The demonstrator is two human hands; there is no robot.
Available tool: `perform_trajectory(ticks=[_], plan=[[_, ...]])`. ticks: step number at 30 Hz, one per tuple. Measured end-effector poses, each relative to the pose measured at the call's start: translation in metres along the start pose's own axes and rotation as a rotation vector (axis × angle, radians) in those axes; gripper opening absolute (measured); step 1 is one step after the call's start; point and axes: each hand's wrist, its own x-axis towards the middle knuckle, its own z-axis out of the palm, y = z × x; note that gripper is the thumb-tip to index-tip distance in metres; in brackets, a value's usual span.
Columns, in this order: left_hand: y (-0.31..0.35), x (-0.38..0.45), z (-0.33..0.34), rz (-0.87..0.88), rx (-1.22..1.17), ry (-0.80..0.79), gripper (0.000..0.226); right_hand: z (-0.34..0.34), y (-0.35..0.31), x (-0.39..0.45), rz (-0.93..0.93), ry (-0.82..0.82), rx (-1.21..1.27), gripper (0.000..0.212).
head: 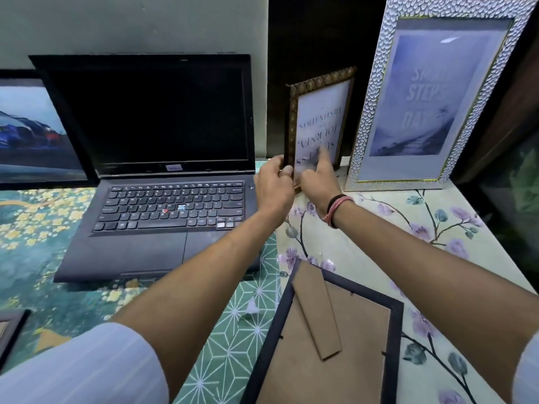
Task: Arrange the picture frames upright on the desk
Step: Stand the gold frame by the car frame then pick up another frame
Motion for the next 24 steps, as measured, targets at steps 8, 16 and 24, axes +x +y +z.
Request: perform_trajectory(ticks=[8, 16, 24], plan=[[-0.008, -0.035, -0.074, -0.160, -0.397, 0.021, 0.024, 0.016, 0.021, -0.051, 0.084, 0.413, 0.054, 0.056], [-0.024, -0.056, -0.236, -0.135, -0.745, -0.037, 0.024, 0.113, -0.023, -0.089, -0.041, 0.009, 0.477, 0.014], [-0.068, -0.031, -0.493, -0.064, -0.652, 0.070, 0.021, 0.277, -0.088, -0.129, -0.229, -0.183, 0.181, 0.027]])
